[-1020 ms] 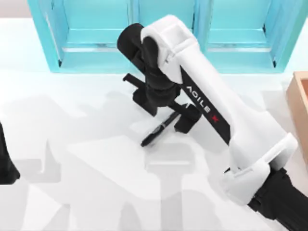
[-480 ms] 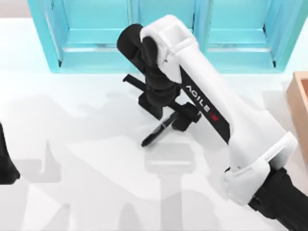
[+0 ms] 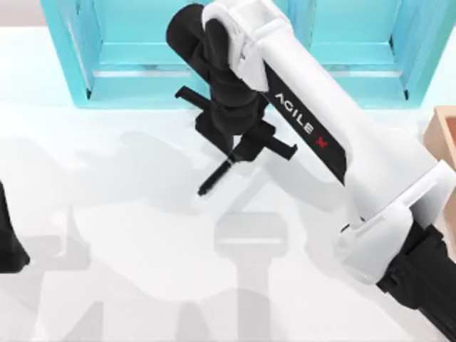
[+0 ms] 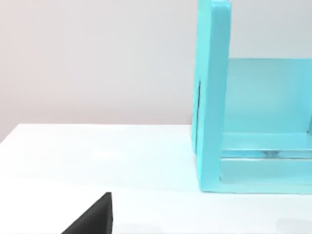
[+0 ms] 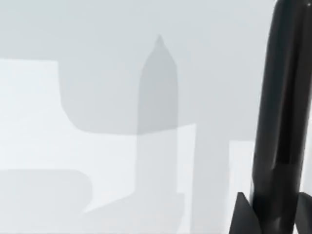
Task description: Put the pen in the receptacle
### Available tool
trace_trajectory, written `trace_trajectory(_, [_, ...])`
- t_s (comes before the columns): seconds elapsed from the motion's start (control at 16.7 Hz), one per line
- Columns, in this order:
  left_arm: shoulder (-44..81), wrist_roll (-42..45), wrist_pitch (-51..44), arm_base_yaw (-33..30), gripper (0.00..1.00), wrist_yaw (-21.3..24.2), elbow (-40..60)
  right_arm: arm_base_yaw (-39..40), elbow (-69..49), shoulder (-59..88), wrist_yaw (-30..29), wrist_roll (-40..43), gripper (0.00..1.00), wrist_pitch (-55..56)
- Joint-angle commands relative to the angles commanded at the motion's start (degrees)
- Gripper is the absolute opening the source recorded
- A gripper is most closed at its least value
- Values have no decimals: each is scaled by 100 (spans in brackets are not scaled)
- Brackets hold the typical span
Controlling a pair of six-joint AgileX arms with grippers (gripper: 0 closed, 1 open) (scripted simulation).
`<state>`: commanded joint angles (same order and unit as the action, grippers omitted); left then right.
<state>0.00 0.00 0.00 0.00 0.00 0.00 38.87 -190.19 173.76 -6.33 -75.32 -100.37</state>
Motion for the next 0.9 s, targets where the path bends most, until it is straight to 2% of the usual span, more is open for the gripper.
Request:
trace_trajectory(0.36, [0, 0, 0, 0, 100, 0, 0, -31, 2016, -1480, 18, -31, 0, 410])
trace_trajectory(0.9, [0, 0, 0, 0, 100, 0, 0, -178, 2463, -1955, -7, 11, 0, 545])
